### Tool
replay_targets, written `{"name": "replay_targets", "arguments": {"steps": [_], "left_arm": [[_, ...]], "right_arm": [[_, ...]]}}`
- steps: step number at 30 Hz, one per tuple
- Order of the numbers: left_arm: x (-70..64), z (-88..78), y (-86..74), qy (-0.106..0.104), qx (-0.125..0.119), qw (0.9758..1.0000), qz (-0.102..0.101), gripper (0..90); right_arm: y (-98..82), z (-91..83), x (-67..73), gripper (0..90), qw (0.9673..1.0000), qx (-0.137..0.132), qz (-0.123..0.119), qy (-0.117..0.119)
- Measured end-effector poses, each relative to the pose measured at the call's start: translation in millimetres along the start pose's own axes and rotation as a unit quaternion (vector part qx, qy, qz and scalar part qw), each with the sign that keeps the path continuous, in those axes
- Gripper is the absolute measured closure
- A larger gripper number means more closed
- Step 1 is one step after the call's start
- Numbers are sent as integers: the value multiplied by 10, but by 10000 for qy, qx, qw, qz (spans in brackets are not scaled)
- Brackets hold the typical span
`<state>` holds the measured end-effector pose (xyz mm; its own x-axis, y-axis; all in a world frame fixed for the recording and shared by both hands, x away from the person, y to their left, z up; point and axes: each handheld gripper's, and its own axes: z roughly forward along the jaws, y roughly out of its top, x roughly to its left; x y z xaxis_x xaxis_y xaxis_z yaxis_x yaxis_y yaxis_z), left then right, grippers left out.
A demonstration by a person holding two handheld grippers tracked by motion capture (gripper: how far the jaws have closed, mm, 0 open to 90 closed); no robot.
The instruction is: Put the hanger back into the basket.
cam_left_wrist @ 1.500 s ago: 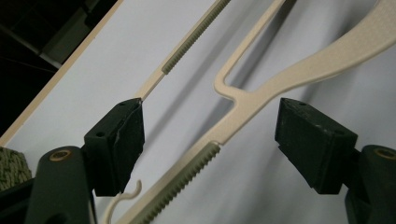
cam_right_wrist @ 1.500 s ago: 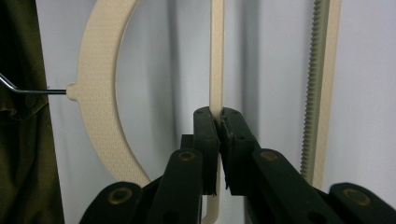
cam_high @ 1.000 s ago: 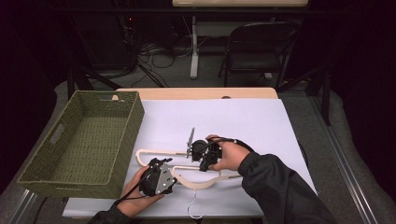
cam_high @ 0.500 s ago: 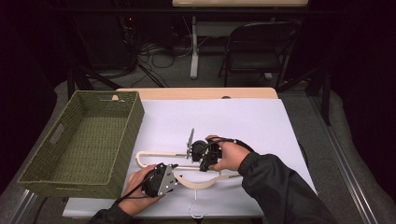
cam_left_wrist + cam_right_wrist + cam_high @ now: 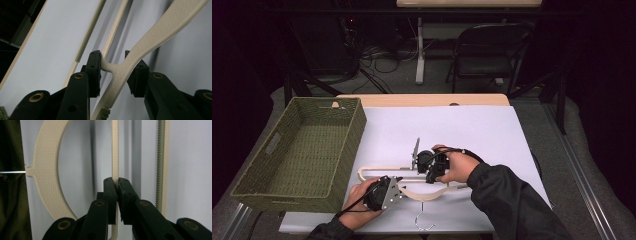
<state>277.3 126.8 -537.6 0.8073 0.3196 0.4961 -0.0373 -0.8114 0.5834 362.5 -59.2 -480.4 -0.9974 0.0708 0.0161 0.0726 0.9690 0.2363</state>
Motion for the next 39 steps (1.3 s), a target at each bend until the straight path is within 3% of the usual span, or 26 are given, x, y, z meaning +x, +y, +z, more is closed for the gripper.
{"name": "replay_targets", "arguments": {"steps": [7, 15, 20, 21, 22, 26, 27, 29, 31, 32, 34, 35, 39], "left_arm": [[5, -14, 5, 116, 0, 9999, 89, 823], [-9, -4, 22, 134, 3, 9998, 159, 845], [-11, 24, 59, 192, 106, 9993, 309, 861], [7, 36, 71, 213, 129, 9992, 314, 861], [7, 36, 71, 213, 129, 9992, 314, 861], [67, 52, 89, 259, 192, 9992, 229, 863], [82, 59, 88, 262, 211, 9993, 192, 866], [114, 72, 85, 290, 271, 9991, 142, 867], [178, 104, 95, 286, 385, 9989, 13, 868], [178, 104, 95, 286, 385, 9989, 13, 868], [244, 138, 119, 304, 421, 9986, -134, 868], [273, 152, 131, 314, 439, 9983, -201, 868], [404, 210, 162, 275, 492, 9970, -533, 870]], "right_arm": [[7, -2, 15, 862, 10000, -17, -47, -36], [3, -2, 7, 850, 9999, -26, -57, -90], [-30, -74, -13, 780, 9993, -233, 60, -298], [-61, -148, -23, 725, 9979, -397, 155, -488], [-61, -148, -23, 725, 9979, -397, 155, -488], [-154, -301, -54, 633, 9936, -668, 292, -862], [-233, -401, -79, 614, 9892, -874, 425, -1094], [-262, -438, -86, 601, 9879, -943, 488, -1129], [-388, -560, -115, 582, 9825, -1169, 661, -1290], [-388, -560, -115, 582, 9825, -1169, 661, -1290], [-448, -611, -130, 563, 9813, -1141, 732, -1369], [-489, -626, -137, 543, 9785, -1243, 819, -1429], [-616, -708, -149, 492, 9729, -1347, 1016, -1579]]}}
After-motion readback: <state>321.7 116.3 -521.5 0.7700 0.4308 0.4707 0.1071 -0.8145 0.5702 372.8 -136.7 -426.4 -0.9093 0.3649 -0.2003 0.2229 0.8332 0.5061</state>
